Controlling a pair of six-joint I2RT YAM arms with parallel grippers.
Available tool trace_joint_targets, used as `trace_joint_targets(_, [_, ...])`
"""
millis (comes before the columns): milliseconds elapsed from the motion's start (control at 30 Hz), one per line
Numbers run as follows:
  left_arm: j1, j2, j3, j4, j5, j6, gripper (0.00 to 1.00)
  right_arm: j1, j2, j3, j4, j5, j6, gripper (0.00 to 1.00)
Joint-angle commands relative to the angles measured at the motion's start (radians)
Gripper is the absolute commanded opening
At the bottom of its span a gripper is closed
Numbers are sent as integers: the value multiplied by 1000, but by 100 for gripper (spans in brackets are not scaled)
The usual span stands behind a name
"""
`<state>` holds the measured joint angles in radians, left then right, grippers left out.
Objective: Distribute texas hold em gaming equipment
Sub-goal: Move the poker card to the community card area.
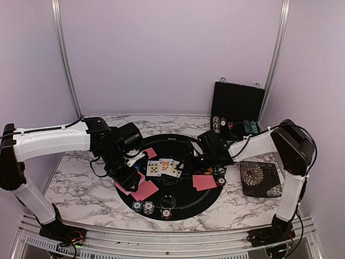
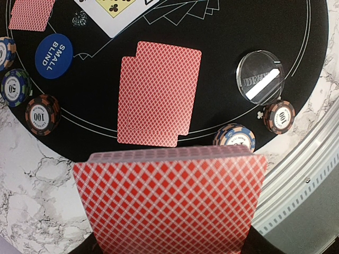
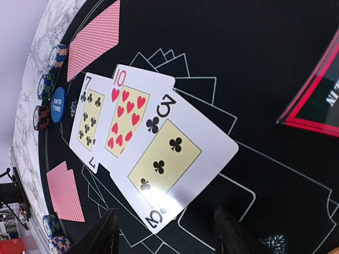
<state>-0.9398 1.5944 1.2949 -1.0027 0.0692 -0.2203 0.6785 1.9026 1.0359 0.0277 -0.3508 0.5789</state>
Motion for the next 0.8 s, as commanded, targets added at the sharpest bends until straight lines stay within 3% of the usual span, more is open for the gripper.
trace_joint_targets(0, [-1,-24,5,-2,-4,3,51,-13,50,46,17,39,12,59])
trace_joint_targets(500, [-1,-21,-2,-1,-7,9,51,-13,150,154,6,41,11,58])
trace_joint_targets(767, [1,-26,-7,-1,-8,10,51,-12,70,186,-96,117,-39,58])
